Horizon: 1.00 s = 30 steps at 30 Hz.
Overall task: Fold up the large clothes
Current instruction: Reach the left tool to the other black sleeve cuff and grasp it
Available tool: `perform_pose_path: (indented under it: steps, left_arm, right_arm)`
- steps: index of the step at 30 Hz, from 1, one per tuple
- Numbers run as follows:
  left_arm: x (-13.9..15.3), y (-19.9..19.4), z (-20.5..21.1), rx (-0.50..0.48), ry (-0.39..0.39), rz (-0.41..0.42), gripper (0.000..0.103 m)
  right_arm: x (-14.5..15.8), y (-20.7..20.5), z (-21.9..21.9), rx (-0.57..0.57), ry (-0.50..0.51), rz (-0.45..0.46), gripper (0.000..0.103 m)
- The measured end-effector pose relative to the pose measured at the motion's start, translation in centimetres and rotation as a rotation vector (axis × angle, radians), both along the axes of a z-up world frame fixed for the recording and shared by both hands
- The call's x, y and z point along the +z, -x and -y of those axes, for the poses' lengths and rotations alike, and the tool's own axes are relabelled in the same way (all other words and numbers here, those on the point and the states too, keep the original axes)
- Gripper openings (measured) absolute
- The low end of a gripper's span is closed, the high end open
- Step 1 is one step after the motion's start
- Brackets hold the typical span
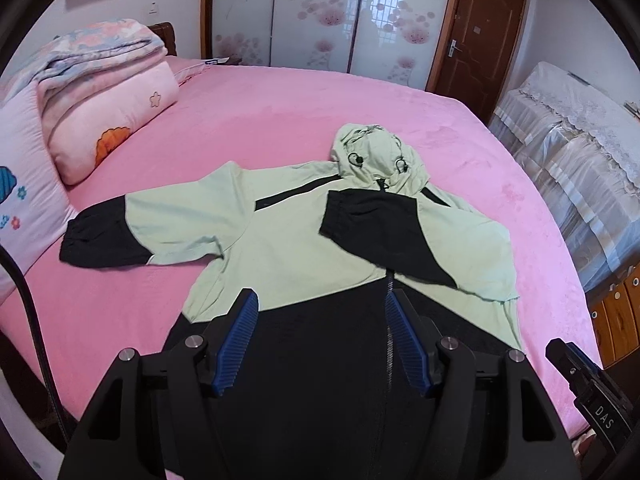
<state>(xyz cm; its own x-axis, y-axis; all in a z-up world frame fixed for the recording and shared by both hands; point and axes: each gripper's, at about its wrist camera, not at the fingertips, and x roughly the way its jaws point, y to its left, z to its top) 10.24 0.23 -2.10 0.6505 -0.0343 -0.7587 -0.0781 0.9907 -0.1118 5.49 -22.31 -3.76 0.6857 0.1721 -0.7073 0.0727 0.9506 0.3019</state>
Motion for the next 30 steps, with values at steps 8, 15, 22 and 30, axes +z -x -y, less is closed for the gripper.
perform_pose_path:
  steps: [8, 15, 22, 30]
  left_arm:
    - [0.3, 3.1, -4.8, 0.026, 0.034, 0.004, 0.065]
    - [0.6, 4.1, -10.7, 0.086, 0.09, 0.023, 0.065]
    - [1.5, 2.6, -17.6, 0.153, -0.029, 0.004, 0.065]
    - [-2.4, -1.2, -30.4, 0.271, 0.16, -0.106, 0.065]
  right_arm:
    - [0.2, 1.6, -4.4, 0.068, 0.056, -0.002, 0.055]
    - [1.9, 1.4, -9.3, 0.134, 0.096, 0.051, 0.055]
    - [3.0, -1.0, -15.4, 0.24, 0.126, 0.103, 0.055]
    - [2.5, -6.6, -21.3, 0.309, 0.141, 0.108, 0.055]
